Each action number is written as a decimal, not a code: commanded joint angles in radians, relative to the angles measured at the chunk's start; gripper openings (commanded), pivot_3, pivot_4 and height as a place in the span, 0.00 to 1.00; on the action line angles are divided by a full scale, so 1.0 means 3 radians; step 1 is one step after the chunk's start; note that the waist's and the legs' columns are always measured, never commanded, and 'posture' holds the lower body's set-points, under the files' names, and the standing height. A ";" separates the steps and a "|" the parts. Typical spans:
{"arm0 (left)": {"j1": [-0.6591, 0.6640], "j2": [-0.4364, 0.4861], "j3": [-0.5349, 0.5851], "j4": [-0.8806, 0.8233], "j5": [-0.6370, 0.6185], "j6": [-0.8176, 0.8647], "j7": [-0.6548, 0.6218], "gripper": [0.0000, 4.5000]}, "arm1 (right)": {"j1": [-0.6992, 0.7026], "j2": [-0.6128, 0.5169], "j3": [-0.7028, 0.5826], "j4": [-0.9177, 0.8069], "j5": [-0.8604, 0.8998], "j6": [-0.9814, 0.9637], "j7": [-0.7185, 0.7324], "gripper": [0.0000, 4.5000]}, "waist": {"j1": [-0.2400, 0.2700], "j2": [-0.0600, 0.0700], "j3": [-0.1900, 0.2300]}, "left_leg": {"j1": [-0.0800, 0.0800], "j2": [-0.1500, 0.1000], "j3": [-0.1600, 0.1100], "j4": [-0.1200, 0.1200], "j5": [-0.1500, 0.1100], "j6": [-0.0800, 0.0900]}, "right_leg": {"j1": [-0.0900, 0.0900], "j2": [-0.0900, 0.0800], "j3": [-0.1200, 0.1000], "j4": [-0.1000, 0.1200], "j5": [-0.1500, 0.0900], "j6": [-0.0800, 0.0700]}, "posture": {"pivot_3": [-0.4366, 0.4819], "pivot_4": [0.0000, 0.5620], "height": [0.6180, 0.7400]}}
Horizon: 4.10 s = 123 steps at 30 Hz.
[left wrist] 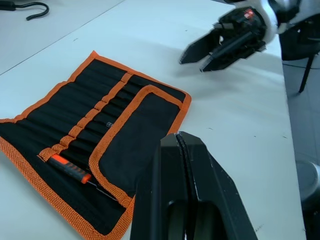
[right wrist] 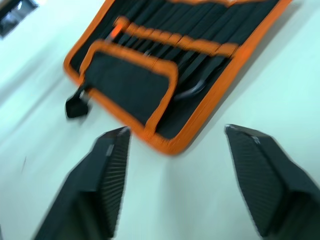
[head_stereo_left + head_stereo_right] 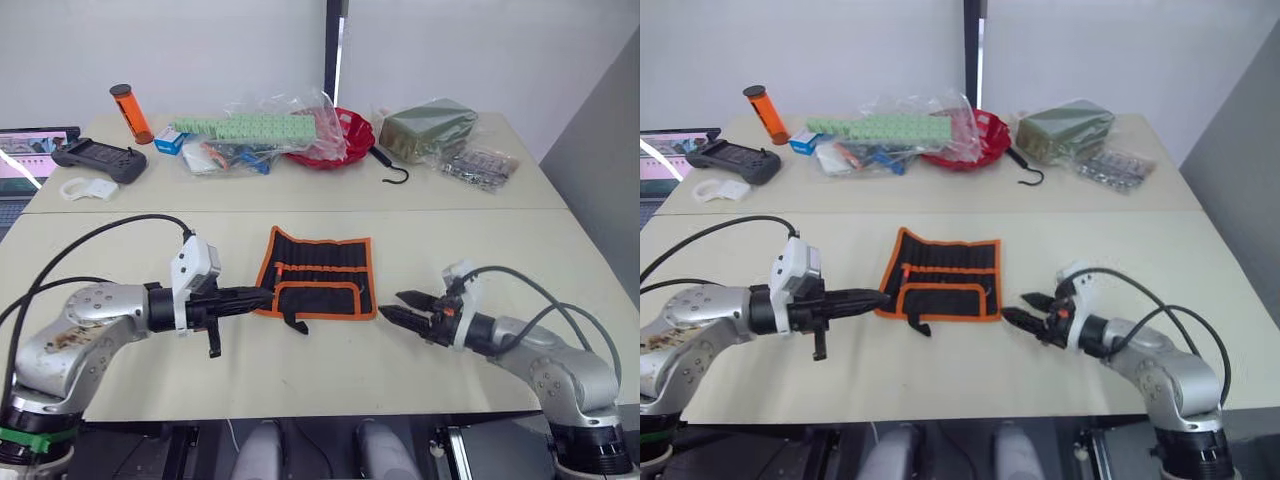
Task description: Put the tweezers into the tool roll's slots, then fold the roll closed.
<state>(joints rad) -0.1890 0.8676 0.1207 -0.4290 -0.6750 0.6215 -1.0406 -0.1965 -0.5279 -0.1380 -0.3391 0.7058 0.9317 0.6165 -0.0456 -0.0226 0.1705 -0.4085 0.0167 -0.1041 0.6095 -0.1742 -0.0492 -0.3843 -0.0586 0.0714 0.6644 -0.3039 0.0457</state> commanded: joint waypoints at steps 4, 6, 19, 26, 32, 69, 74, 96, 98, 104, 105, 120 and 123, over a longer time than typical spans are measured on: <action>0.0106 0.0009 0.0158 -0.0237 -0.0120 0.0030 0.0071 0.00 | -0.0532 0.0005 0.0106 0.0383 -0.0053 0.0125 -0.0072 1.00 | 0.0008 0.0000 0.0001 | -0.0011 0.0000 0.0001 -0.0001 0.0000 0.0000 | -0.0008 -0.0001 0.0000 -0.0002 0.0000 0.0000 | 0.48 0.27 1.00; 0.0150 -0.0015 0.0181 -0.0264 -0.0089 0.0016 0.0151 0.00 | -0.0707 0.0031 0.0161 0.0588 -0.0059 0.0235 -0.0074 1.00 | 0.0008 0.0000 0.0001 | -0.0012 -0.0001 0.0001 0.0000 0.0000 0.0000 | -0.0009 -0.0002 0.0000 -0.0002 0.0000 0.0000 | 0.48 0.27 1.00; 0.0479 -0.0044 0.0376 -0.0405 -0.0061 -0.0030 0.0405 0.00 | -0.1044 0.0152 0.0289 0.1032 0.0098 0.0929 -0.0015 1.00 | 0.0011 0.0000 0.0003 | -0.0010 0.0000 0.0001 0.0001 0.0000 0.0000 | -0.0009 -0.0001 -0.0001 0.0001 0.0001 -0.0002 | 0.48 0.27 1.00; 0.0497 -0.0065 0.0328 -0.0402 -0.0023 -0.0078 0.0447 0.00 | -0.1233 0.0397 -0.0068 0.1338 0.0337 0.1369 -0.0065 1.00 | 0.0006 0.0000 0.0003 | -0.0010 0.0000 0.0001 0.0000 0.0000 0.0000 | -0.0009 0.0000 -0.0001 0.0001 0.0001 -0.0002 | 0.48 0.27 1.00; 0.0479 -0.0064 0.0321 -0.0346 0.0018 -0.0101 0.0432 0.00 | -0.1288 0.0458 -0.0291 0.1557 0.0428 0.1615 -0.0096 0.94 | 0.0008 0.0000 0.0003 | -0.0010 0.0000 0.0001 0.0000 0.0000 0.0000 | -0.0009 0.0000 -0.0001 0.0001 0.0001 -0.0002 | 0.48 0.27 1.00; 0.0305 -0.0430 -0.0085 -0.0150 0.0377 -0.0284 0.0546 0.00 | -0.1536 -0.0151 -0.0203 0.1184 0.0410 0.1838 -0.0138 0.01 | -0.0006 0.0002 0.0004 | -0.0014 -0.0001 0.0001 0.0004 0.0000 0.0000 | -0.0011 -0.0001 0.0000 0.0002 0.0002 -0.0001 | 0.48 0.27 1.00; 0.0364 -0.0445 -0.0131 -0.0156 0.0467 -0.0356 0.0556 0.00 | -0.1722 0.0075 -0.0162 0.1125 0.0268 0.1997 -0.0447 0.01 | 0.0007 0.0002 0.0004 | -0.0016 -0.0002 0.0001 0.0005 0.0000 0.0000 | -0.0011 -0.0002 0.0000 0.0001 0.0002 -0.0001 | 0.48 0.27 1.00; 0.0412 -0.0512 -0.0166 -0.0168 0.0562 -0.0416 0.0599 0.00 | -0.1700 0.0934 -0.0205 0.1111 -0.0011 0.2276 -0.1001 0.52 | 0.0008 0.0002 0.0004 | -0.0018 -0.0002 0.0000 0.0004 0.0000 0.0000 | -0.0014 -0.0001 -0.0001 0.0004 0.0002 -0.0001 | 0.48 0.27 1.00; 0.0408 -0.0512 -0.0166 -0.0156 0.0566 -0.0421 0.0594 0.00 | -0.1690 0.0923 -0.0225 0.1117 0.0071 0.2276 -0.0962 0.66 | 0.0007 0.0002 0.0004 | -0.0018 -0.0002 0.0000 0.0005 0.0000 0.0001 | -0.0013 -0.0002 -0.0001 0.0004 0.0002 -0.0001 | 0.48 0.27 1.00; 0.0347 -0.0491 -0.0168 -0.0109 0.0568 -0.0425 0.0558 0.00 | -0.1645 0.0885 -0.0260 0.1211 0.0258 0.2276 -0.0904 0.99 | 0.0006 0.0002 0.0004 | -0.0017 -0.0002 0.0000 0.0006 0.0000 0.0001 | -0.0013 -0.0001 -0.0001 0.0006 0.0002 -0.0001 | 0.48 0.27 1.00; 0.0332 -0.0487 -0.0167 -0.0101 0.0567 -0.0422 0.0553 0.00 | -0.1645 0.0891 -0.0283 0.1248 0.0259 0.2276 -0.0899 0.99 | 0.0006 0.0002 0.0004 | -0.0016 -0.0002 0.0000 0.0006 0.0000 0.0001 | -0.0013 -0.0001 -0.0001 0.0006 0.0002 -0.0001 | 0.48 0.27 1.00; 0.0223 -0.0452 -0.0169 0.0004 0.0605 -0.0441 0.0475 0.00 | -0.1754 0.0604 -0.0571 0.1357 0.0470 0.2039 -0.0354 0.66 | 0.0001 0.0004 0.0005 | -0.0017 -0.0002 0.0000 0.0003 0.0000 0.0001 | -0.0014 -0.0001 -0.0001 0.0004 0.0002 -0.0001 | 0.48 0.27 1.00; 0.0200 -0.0460 -0.0166 0.0014 0.0615 -0.0444 0.0467 0.00 | -0.1621 0.0400 -0.0292 0.1209 0.0317 0.1523 -0.0063 0.42 | 0.0002 0.0004 0.0005 | -0.0018 -0.0002 0.0000 0.0003 0.0000 0.0001 | -0.0014 -0.0001 -0.0001 0.0003 0.0002 -0.0001 | 0.48 0.27 1.00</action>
<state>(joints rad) -0.1148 0.7207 0.0619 -0.4149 -0.4941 0.5116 -0.8938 -0.6813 -0.3936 -0.2406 0.0656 0.8051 1.4598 0.5533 -0.0451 -0.0215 0.1719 -0.4140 0.0159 -0.1041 0.6105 -0.1741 -0.0488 -0.3885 -0.0590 0.0710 0.6652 -0.3032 0.0455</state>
